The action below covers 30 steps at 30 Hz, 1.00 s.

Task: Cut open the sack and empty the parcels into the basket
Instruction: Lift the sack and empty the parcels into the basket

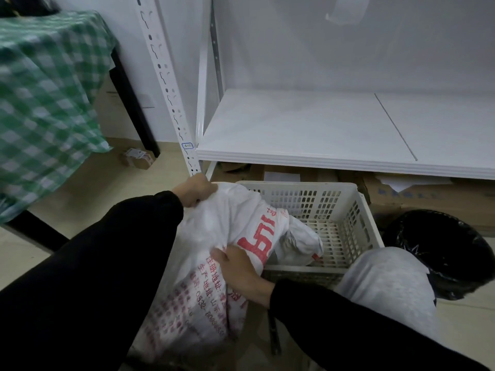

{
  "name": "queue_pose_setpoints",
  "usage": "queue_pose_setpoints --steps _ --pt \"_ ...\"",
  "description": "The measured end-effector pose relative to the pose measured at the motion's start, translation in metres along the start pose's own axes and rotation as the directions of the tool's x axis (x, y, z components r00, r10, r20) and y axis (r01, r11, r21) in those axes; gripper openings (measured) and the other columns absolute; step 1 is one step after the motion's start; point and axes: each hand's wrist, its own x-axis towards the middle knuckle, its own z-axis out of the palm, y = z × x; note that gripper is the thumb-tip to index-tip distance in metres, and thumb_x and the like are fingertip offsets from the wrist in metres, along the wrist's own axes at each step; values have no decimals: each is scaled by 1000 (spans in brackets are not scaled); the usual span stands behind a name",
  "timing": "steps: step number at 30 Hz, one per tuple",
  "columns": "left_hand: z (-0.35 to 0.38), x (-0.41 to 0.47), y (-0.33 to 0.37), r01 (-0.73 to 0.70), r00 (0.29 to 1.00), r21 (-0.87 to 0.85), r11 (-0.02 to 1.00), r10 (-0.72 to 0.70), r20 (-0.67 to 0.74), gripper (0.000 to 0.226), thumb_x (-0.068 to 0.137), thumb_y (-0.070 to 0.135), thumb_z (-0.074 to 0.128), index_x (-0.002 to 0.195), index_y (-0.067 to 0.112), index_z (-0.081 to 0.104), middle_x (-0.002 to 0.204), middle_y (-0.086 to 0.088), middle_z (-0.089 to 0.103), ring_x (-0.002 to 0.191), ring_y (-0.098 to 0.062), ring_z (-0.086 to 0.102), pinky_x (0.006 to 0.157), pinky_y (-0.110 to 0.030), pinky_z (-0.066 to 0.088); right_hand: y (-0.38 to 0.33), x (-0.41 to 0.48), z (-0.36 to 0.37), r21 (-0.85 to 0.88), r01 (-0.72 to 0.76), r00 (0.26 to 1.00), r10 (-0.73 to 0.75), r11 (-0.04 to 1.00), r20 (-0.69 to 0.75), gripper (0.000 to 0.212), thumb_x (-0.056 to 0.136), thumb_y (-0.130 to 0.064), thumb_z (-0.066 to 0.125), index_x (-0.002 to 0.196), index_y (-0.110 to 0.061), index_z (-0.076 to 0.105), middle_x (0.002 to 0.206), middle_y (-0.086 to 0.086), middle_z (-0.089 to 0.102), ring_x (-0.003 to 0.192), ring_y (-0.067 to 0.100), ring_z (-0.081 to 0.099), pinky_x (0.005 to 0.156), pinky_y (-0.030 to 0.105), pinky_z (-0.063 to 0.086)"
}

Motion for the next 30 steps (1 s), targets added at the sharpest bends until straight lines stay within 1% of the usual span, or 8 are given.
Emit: queue_pose_setpoints --steps 4,7,10,12,17,21,25,30 --pt "-8 -6 -2 -116 993 11 993 116 -12 22 93 24 59 102 4 61 98 -11 60 81 -25 56 60 -29 45 -34 -8 -33 324 -22 999 32 946 -26 33 103 -39 40 104 -13 60 100 0 65 102 21 62 95 36 49" --pt "-19 -8 2 -187 982 -106 977 190 20 22 93 32 63 93 11 63 84 -2 61 76 -20 55 60 -26 43 -51 -2 -65 488 -83 981 157 869 -112 41 101 -40 45 122 -9 59 114 3 67 108 24 62 101 42 48" --pt "-31 -15 18 -265 957 -126 956 277 87 31 95 45 58 99 15 64 92 5 58 88 -16 53 65 -21 39 -63 4 -97 681 -87 963 237 727 -129 35 100 -37 49 112 -5 58 87 4 70 80 19 67 74 37 58" --pt "-39 -25 27 -273 951 -120 954 286 114 38 94 53 54 112 20 60 110 5 55 102 -15 49 76 -21 38 -69 4 -114 761 -110 951 289 639 -106 30 99 -35 52 96 -5 58 56 -2 58 48 11 55 46 25 46" --pt "-53 -30 2 -195 907 -231 953 265 328 96 76 64 72 154 30 26 150 11 36 139 -14 34 111 -28 26 -72 22 -135 878 -107 916 389 467 -96 29 96 -33 58 91 -5 59 53 -2 49 44 12 40 49 27 32" --pt "-49 -36 -12 -246 901 10 969 224 370 133 46 85 74 155 32 20 159 11 26 149 -21 21 122 -44 19 -84 27 -148 898 -48 906 397 438 -145 24 99 -26 55 90 -4 56 39 -3 49 30 9 42 35 18 38" --pt "-56 -56 14 -350 836 165 922 228 499 106 45 86 73 133 30 53 128 16 58 121 -13 53 111 -36 38 -77 44 -162 886 -49 890 422 460 -170 27 96 -27 60 112 -5 57 48 -3 52 39 10 44 43 21 41" --pt "-33 -52 18 -428 886 604 672 444 134 39 82 47 71 93 19 46 106 -5 59 86 -23 51 76 -35 46 -67 53 -179 816 -34 880 405 577 -250 27 95 -32 62 97 -4 63 70 2 61 60 18 57 65 31 52"
